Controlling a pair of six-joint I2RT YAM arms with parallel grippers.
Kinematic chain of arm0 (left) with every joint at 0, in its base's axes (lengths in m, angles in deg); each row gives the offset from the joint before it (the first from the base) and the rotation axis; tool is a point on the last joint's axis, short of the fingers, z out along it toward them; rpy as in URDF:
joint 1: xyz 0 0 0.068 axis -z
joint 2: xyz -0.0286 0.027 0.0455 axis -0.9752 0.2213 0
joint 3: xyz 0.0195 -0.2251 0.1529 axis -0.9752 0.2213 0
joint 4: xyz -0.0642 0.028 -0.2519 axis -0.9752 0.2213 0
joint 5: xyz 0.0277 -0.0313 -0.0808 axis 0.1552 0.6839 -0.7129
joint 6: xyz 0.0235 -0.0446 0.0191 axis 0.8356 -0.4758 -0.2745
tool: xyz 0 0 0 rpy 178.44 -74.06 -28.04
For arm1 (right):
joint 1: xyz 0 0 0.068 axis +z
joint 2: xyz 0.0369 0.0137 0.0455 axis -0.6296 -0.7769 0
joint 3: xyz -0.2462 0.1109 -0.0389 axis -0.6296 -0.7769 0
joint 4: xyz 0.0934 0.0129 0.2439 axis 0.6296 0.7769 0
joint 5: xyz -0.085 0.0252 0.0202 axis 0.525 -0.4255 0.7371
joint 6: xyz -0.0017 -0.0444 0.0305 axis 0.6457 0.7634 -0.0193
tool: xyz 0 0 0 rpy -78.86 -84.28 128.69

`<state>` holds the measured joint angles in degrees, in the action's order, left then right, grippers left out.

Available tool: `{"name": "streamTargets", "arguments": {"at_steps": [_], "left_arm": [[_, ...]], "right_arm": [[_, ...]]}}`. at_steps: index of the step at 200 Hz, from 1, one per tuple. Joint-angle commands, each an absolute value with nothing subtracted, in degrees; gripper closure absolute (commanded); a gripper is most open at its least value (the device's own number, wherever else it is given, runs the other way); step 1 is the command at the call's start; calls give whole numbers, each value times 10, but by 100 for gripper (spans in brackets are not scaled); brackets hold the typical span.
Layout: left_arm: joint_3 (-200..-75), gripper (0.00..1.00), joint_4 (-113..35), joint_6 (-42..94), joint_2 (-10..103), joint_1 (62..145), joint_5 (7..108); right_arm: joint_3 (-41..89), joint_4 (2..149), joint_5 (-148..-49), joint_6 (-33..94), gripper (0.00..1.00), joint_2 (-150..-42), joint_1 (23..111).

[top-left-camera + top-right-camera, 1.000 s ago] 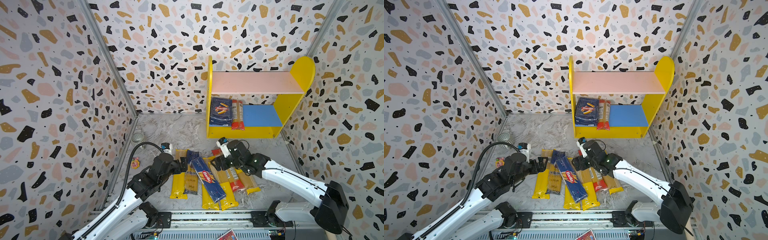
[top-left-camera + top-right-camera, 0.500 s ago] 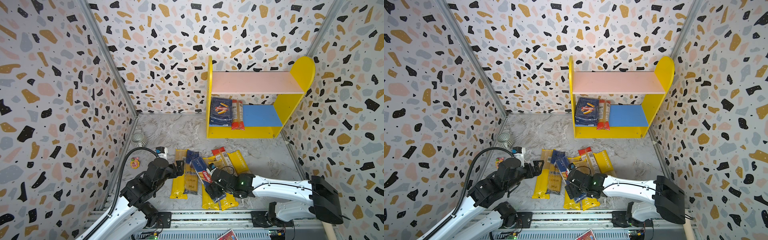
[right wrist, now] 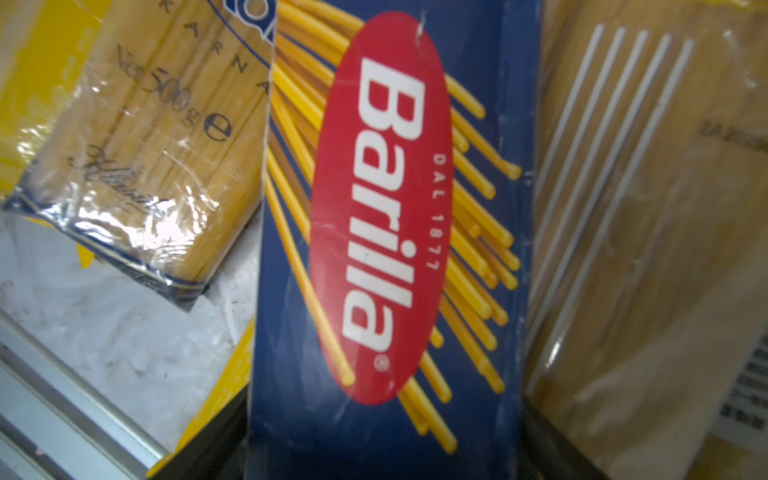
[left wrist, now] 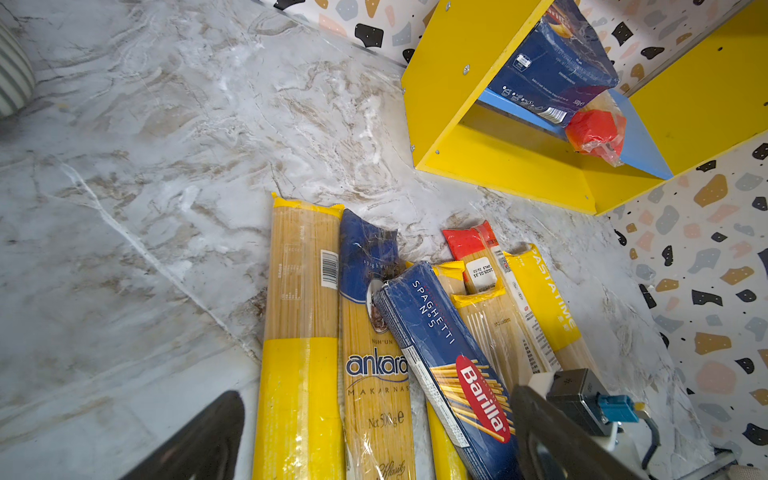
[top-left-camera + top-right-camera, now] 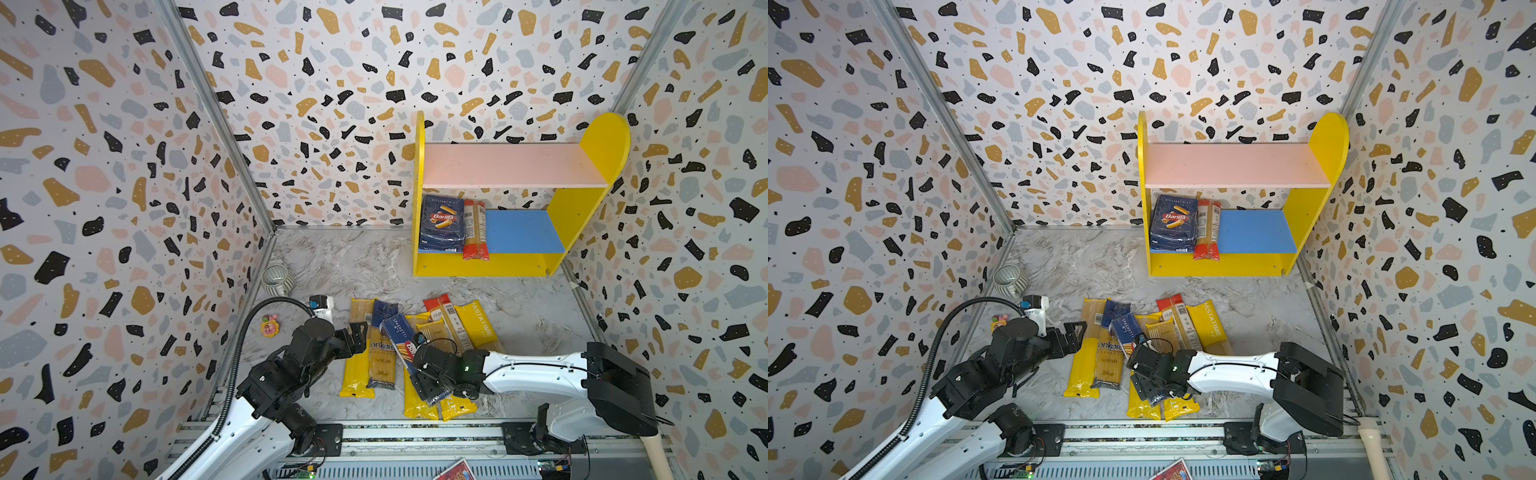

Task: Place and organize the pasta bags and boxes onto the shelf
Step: 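Close the right gripper on the blue Barilla Spaghetti No.5 box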

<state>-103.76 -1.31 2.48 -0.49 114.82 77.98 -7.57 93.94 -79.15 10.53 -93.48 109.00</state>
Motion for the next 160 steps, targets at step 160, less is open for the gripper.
{"name": "streamTargets", "arguments": {"at_steps": [160], "left_arm": [[-1065,0,-37,29,45,1145,773]], "right_arm": [[-251,760,-1185,78,59,-588,749]]}}
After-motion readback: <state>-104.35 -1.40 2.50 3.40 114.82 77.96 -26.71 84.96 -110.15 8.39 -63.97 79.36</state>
